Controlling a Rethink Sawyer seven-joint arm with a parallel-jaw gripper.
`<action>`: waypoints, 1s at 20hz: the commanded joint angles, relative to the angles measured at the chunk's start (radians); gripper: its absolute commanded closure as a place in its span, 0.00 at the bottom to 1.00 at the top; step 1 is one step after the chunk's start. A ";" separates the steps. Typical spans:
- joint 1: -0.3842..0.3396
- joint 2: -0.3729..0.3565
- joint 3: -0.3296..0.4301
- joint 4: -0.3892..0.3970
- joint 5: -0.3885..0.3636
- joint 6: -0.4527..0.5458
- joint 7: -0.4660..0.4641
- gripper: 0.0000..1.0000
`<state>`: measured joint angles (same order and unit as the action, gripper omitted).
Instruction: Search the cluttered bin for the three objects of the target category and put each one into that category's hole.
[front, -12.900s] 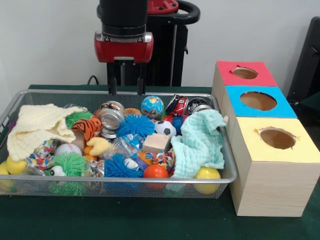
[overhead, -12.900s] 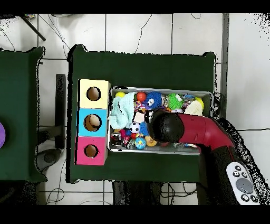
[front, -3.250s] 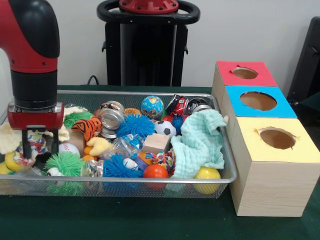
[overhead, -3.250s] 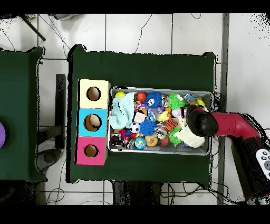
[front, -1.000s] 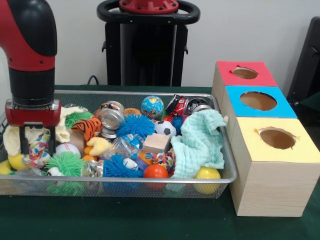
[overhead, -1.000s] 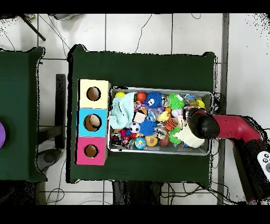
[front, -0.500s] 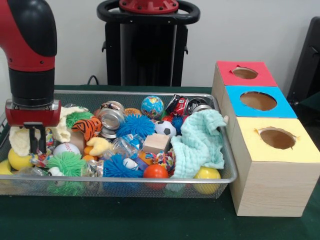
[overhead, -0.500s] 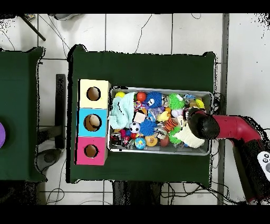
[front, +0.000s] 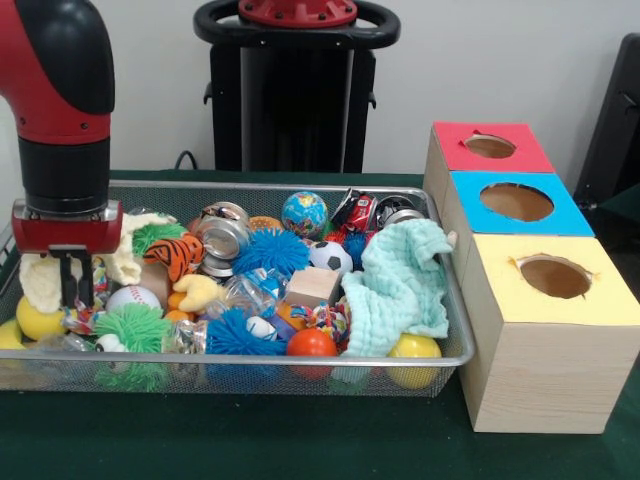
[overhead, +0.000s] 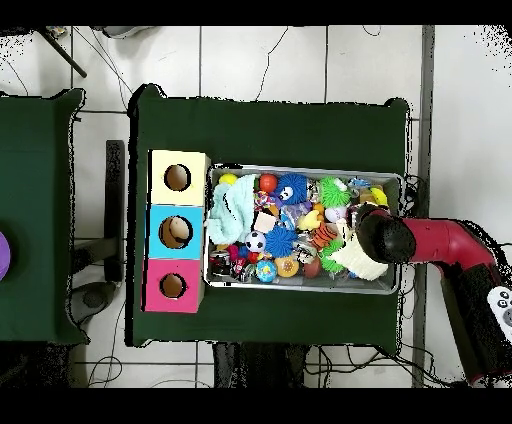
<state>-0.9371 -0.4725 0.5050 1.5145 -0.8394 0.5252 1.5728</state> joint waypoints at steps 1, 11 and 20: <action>-0.009 -0.024 -0.001 0.086 -0.031 0.053 -0.167 1.00; 0.022 -0.253 -0.007 0.313 0.078 0.099 -0.049 1.00; 0.117 -0.359 -0.078 0.459 0.165 0.050 0.136 1.00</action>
<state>-0.8732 -0.7568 0.4738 1.8035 -0.7334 0.5252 1.5728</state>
